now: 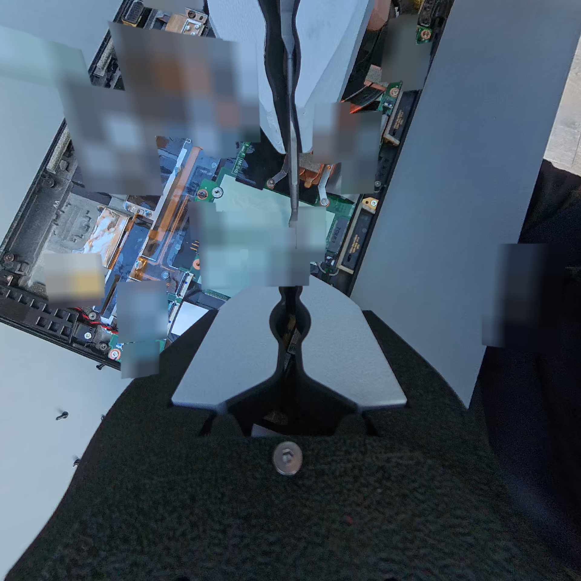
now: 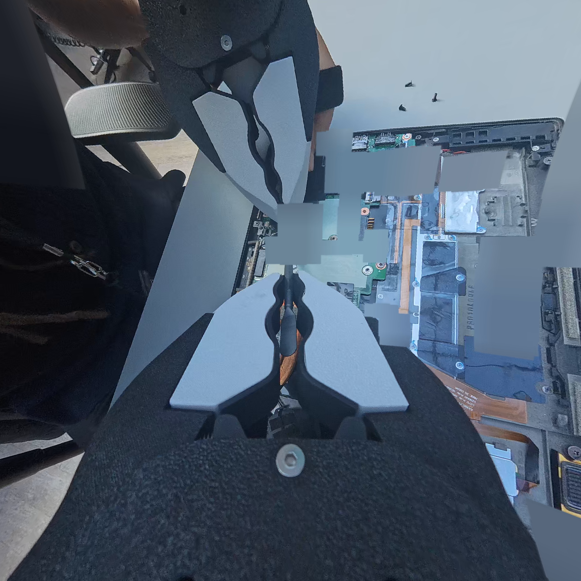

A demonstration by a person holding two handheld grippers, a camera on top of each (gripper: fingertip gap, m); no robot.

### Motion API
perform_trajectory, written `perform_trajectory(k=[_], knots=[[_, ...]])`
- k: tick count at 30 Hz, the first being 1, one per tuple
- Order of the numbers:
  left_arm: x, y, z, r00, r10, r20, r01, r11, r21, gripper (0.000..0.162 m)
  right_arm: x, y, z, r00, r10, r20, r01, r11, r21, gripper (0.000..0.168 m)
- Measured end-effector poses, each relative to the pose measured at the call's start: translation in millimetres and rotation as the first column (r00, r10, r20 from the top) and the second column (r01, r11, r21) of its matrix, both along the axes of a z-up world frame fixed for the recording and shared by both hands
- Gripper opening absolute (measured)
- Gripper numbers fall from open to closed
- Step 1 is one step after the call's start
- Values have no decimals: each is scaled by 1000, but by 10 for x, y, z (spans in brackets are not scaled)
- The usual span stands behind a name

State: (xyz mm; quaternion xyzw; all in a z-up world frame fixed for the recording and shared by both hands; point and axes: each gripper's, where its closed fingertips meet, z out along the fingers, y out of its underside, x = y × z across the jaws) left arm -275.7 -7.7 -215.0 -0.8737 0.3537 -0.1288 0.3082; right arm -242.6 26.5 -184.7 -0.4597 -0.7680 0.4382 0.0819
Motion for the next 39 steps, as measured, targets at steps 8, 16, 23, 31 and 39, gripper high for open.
perform_trajectory(k=[8, 16, 23, 31, 39], knots=[[3, 1, -5, 1000, -11, -8, 11, 999, -51, 0, 12, 27, -26, 1000, -4, -4, 4, 1000, 21, 4], [0, 0, -10, 1000, -24, 4, 24, 998, -66, 0, -16, 26, -31, 999, 2, 44, 0, 999, -40, 4], [4, 1, -13, 1000, -30, -6, 29, 997, -73, 0, -68, 28, 4, 970, -134, 205, 177, 962, -210, 4], [1, 2, -12, 999, -39, -20, 37, 997, -71, 0, -83, 5, 58, 956, -225, 189, 256, 954, -157, 5], [-20, -4, -5, 999, 14, 37, -11, 998, -56, 0, 76, -92, 290, 964, -249, -93, 249, 968, -15, 5]])
